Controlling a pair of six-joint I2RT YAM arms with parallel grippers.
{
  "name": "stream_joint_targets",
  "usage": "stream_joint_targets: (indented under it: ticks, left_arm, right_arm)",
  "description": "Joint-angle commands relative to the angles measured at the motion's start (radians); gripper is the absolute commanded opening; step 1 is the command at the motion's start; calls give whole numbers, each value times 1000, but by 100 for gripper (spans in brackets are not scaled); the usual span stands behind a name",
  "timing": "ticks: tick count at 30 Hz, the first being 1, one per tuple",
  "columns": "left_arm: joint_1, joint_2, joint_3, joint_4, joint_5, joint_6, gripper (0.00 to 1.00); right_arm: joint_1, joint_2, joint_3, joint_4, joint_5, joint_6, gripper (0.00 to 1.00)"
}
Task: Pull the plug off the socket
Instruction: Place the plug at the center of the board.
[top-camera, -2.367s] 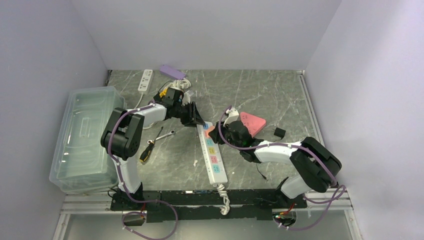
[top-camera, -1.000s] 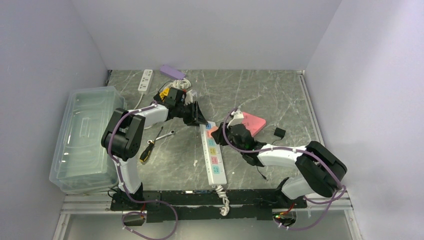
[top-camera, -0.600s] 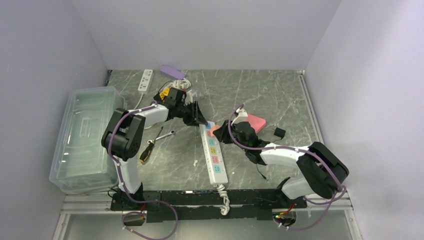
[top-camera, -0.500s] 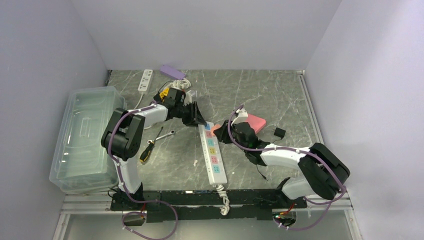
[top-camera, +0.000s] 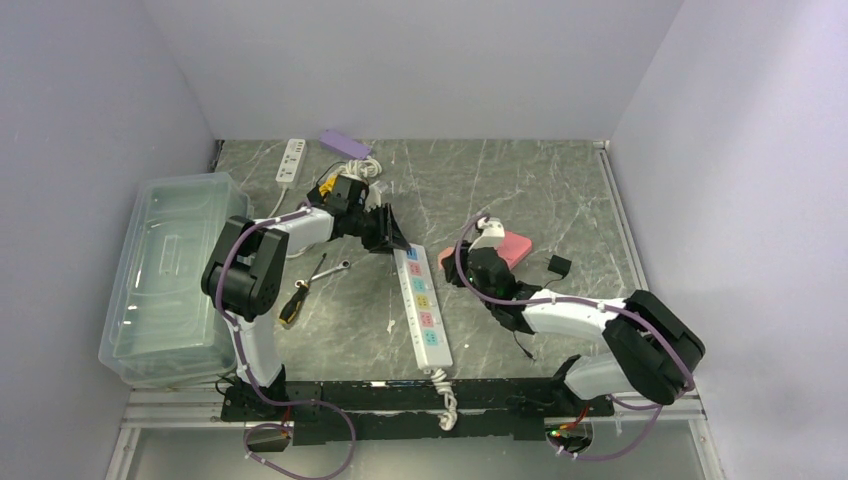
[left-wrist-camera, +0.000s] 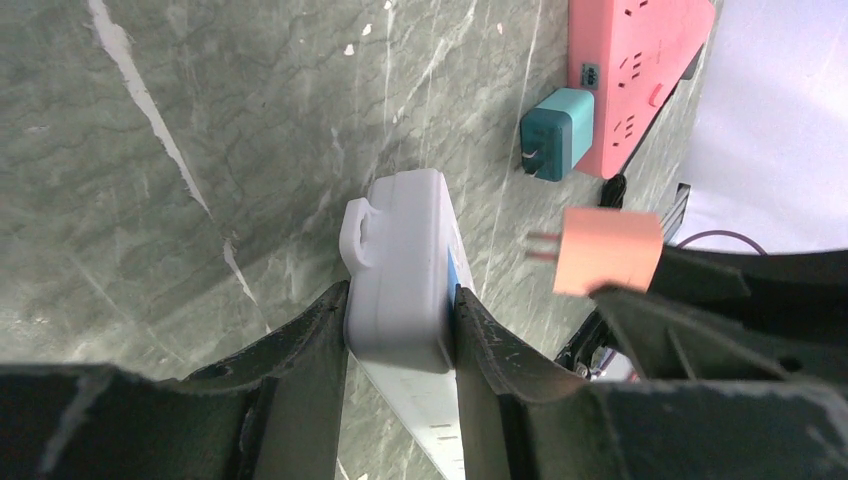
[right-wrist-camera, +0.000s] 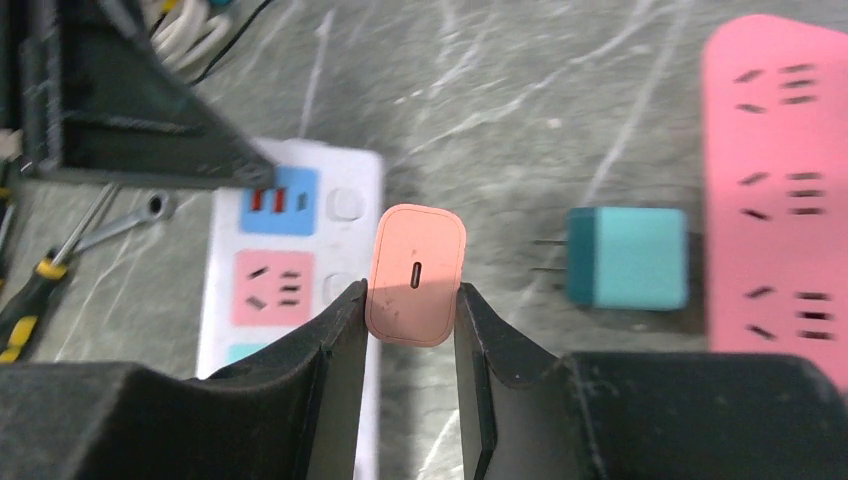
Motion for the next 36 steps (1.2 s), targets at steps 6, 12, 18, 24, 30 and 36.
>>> stream_joint_targets:
  ticks: [6, 12, 18, 24, 30, 36]
  left_arm:
    - [41, -52, -10, 22, -10, 38, 0]
    - [45, -51, -9, 23, -6, 38, 0]
    - [50, -59, -8, 21, -8, 40, 0]
    - [57, -72, -17, 46, 13, 31, 0]
    - [81, -115, -44, 125, 68, 3, 0]
    - [97, -136, -64, 178, 93, -14, 0]
  right_arm:
    - [-112, -43, -4, -93, 120, 136, 0]
    - [-166, 9, 43, -174, 90, 164, 25]
    - [-184, -31, 20, -165, 105, 166, 80]
    - [-182, -126, -22, -131, 133, 100, 99]
    - [-178, -194, -96, 139, -182, -119, 100]
    - [-80, -24, 29, 135, -447, -213, 100]
